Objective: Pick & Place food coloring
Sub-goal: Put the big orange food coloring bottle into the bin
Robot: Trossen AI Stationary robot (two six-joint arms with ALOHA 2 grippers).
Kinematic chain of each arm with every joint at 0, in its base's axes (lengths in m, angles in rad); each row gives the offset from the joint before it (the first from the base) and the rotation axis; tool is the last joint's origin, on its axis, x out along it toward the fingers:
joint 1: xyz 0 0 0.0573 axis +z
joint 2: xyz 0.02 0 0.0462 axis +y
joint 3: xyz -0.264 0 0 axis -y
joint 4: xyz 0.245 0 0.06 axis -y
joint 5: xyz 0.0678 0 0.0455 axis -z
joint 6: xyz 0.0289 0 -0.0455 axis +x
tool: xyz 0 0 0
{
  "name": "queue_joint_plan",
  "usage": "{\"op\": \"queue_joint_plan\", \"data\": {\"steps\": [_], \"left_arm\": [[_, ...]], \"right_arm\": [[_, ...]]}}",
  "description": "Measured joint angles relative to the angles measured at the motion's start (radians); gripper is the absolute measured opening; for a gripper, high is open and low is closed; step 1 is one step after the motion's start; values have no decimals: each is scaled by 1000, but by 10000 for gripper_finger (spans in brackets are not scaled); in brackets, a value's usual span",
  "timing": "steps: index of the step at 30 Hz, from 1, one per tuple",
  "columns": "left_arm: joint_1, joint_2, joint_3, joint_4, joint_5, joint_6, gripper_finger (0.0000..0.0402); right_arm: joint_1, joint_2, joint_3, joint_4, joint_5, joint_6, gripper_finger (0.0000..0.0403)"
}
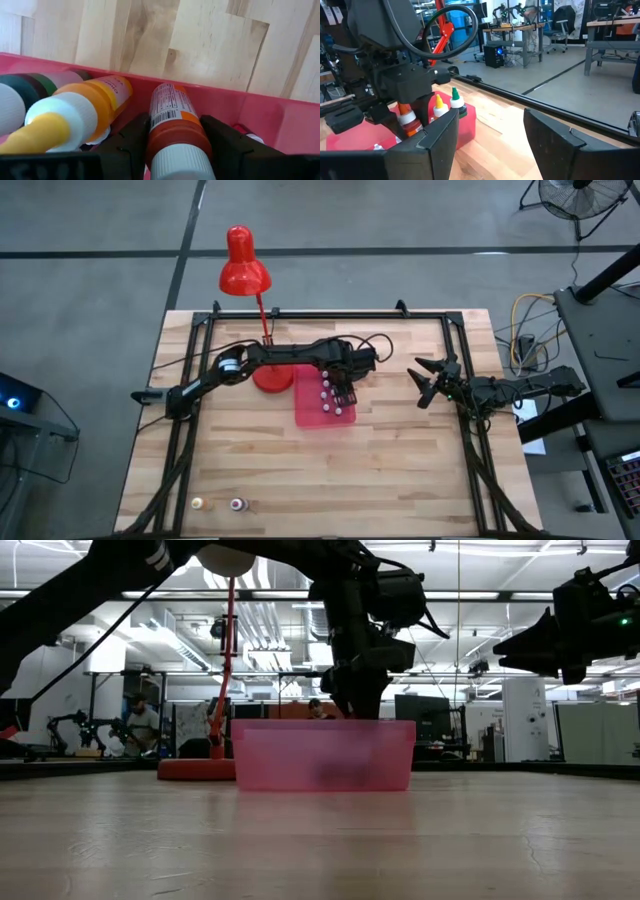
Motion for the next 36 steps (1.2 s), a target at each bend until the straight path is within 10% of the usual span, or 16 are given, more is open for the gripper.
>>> {"op": "queue_joint_plan", "data": {"steps": [36], "left_arm": [[-3, -1, 0, -14, -35, 41, 147]], "right_arm": [[0, 0, 0, 0, 0, 0, 215]]}}
